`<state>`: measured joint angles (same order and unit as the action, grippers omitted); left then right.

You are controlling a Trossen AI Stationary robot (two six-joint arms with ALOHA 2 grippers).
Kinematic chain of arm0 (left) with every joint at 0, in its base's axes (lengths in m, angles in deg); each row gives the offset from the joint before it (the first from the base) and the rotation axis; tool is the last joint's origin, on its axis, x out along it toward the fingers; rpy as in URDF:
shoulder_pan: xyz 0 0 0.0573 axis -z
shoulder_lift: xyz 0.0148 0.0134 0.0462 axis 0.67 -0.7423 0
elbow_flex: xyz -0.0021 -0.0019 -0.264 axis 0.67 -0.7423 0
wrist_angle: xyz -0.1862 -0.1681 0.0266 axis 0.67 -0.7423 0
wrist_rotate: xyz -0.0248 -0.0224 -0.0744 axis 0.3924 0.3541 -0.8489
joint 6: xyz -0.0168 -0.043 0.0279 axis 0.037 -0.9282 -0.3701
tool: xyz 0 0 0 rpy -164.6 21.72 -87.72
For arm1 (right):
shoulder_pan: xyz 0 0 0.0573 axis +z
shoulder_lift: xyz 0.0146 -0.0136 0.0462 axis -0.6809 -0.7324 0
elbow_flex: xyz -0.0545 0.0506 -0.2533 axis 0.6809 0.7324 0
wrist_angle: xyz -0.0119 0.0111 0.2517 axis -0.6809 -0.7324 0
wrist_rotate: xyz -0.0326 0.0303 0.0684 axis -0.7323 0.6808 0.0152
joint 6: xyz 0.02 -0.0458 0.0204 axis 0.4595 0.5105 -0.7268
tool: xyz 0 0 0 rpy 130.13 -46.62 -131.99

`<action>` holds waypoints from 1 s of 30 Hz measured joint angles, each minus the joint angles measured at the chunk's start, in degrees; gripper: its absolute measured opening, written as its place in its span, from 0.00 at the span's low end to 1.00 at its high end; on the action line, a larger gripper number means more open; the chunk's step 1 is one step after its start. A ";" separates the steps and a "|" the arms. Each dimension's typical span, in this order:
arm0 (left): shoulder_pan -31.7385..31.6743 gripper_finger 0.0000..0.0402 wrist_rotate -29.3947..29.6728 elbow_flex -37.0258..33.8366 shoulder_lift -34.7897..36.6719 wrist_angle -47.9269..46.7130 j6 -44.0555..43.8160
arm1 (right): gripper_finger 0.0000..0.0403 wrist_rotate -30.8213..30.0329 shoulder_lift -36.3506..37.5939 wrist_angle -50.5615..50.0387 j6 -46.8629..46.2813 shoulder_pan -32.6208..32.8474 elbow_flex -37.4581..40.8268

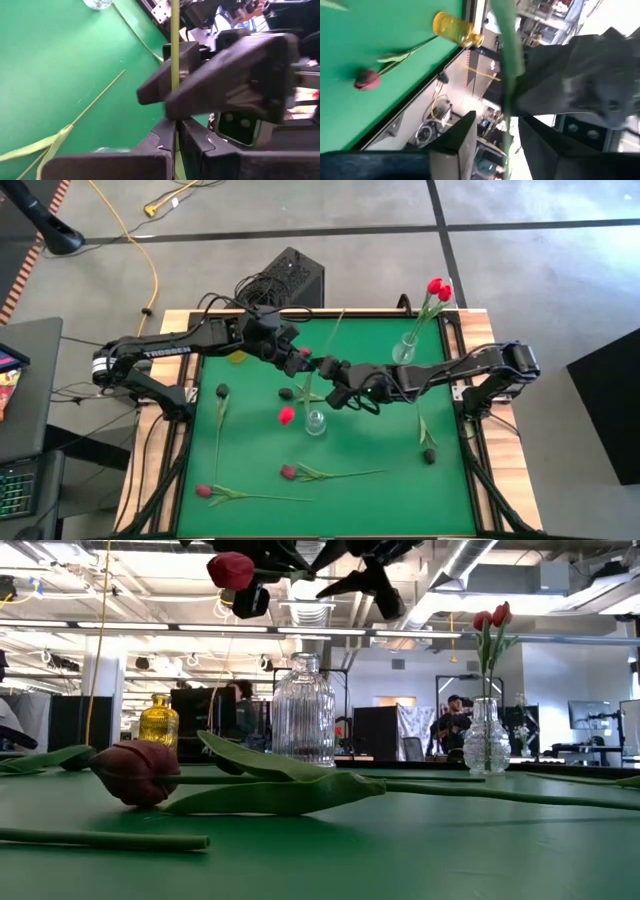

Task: Sort flowers into vase by color
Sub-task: Put the red tulip into the right transparent vase

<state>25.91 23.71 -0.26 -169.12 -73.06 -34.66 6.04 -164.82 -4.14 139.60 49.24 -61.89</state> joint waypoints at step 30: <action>-6.10 0.35 -1.24 0.04 1.41 0.10 16.72 | 0.04 9.98 3.96 -15.52 -35.02 0.07 0.07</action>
<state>19.81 22.48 -0.22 -167.71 -72.96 -17.95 16.03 -160.86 -19.66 104.58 49.31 -61.82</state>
